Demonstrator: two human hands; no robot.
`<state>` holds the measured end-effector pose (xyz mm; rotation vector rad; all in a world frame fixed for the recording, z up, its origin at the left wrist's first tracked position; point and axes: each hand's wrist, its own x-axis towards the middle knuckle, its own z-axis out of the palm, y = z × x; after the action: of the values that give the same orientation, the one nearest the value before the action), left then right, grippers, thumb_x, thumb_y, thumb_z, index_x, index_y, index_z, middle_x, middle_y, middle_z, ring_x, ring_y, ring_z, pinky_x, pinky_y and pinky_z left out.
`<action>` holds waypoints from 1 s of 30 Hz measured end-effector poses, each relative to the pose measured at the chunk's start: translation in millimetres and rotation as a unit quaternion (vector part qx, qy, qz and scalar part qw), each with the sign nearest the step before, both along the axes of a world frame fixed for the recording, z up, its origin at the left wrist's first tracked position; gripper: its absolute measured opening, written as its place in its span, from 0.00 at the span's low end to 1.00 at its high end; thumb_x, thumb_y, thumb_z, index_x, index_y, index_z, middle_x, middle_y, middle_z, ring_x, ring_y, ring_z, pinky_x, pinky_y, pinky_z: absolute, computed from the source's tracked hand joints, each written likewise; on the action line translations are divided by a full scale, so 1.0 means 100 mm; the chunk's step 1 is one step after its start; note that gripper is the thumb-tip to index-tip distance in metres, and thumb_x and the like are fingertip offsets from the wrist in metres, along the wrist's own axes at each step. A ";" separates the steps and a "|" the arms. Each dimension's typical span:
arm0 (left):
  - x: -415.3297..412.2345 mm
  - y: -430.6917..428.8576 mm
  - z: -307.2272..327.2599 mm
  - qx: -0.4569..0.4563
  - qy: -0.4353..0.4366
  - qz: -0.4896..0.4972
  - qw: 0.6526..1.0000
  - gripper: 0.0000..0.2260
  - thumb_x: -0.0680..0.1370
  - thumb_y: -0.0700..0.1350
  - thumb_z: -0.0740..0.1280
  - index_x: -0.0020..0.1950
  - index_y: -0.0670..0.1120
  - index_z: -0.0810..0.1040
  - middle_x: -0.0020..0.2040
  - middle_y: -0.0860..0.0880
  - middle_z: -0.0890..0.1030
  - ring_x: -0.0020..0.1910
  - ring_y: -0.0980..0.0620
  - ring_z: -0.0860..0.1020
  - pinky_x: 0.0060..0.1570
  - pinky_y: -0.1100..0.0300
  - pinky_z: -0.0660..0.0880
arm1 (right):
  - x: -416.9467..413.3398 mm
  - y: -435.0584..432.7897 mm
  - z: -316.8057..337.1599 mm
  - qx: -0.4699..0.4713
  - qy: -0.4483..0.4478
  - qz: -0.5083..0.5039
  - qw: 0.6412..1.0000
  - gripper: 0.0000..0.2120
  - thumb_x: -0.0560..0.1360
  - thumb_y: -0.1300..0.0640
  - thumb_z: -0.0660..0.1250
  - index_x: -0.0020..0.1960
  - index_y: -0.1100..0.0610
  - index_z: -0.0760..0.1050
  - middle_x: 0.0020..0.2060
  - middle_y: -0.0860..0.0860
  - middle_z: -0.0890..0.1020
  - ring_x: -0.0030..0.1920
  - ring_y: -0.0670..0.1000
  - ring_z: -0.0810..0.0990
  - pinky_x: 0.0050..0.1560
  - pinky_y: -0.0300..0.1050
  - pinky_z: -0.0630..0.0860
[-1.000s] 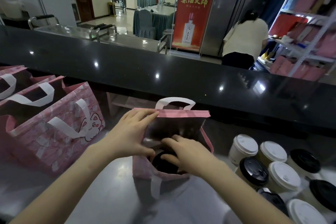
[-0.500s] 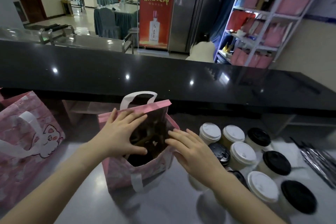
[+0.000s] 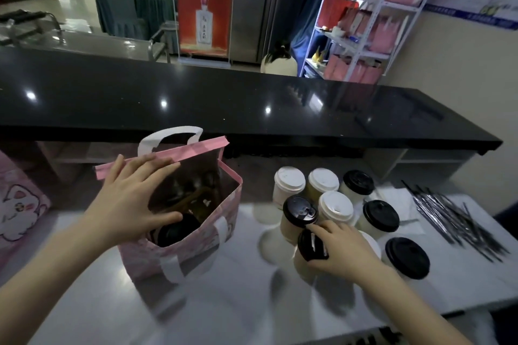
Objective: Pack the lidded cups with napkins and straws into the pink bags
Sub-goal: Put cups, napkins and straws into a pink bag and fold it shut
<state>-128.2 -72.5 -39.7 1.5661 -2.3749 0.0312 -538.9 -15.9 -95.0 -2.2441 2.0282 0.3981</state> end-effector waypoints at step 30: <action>-0.15 0.39 -0.04 -0.023 -0.023 0.100 0.994 0.44 0.62 0.65 0.74 0.74 0.52 0.66 0.75 0.50 0.66 0.78 0.46 0.53 0.68 0.29 0.36 | 1.75 -0.26 1.53 -0.210 -0.158 0.307 0.915 0.36 0.65 0.46 0.73 0.71 0.46 0.65 0.65 0.48 0.69 0.60 0.53 0.69 0.60 0.49 0.72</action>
<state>-143.5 -33.9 -43.3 1.7926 -2.2242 0.1651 -364.3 -42.1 58.4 -2.9373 1.3028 -0.3970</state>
